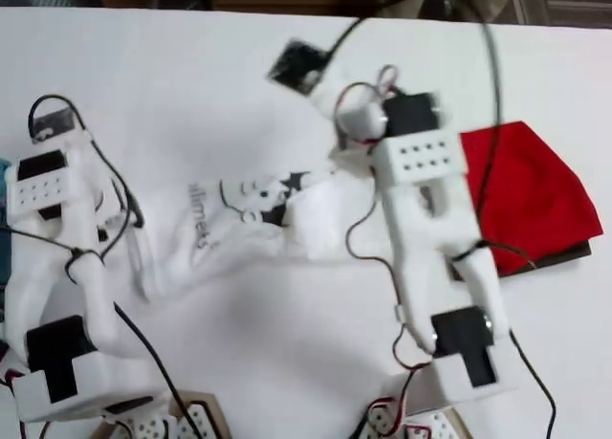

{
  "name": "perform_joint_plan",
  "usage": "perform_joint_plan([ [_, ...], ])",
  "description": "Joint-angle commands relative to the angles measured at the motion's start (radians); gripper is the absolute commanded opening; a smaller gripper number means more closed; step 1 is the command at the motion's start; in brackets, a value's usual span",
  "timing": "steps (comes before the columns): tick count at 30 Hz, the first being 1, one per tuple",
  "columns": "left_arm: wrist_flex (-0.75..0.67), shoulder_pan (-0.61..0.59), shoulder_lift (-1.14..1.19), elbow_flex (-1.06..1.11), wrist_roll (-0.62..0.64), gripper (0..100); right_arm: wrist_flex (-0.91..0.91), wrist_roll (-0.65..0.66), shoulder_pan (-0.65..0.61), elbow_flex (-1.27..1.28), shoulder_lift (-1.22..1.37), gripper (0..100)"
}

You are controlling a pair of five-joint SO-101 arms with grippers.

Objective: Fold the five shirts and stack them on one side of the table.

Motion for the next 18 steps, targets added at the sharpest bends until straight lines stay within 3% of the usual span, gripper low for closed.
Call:
perform_joint_plan([
  [1, -0.060, 0.041, -0.031, 0.024, 0.054, 21, 0.015, 0.005, 0.044, -0.003, -0.065, 38.7],
  [8, -0.163, 0.066, 0.160, 0.071, 0.058, 21, 0.045, 0.005, 0.038, -0.003, -0.073, 38.7],
  [18, 0.101, 0.063, 0.572, -0.282, 0.054, 21, 0.079, 0.005, 0.044, -0.006, -0.073, 38.7],
])
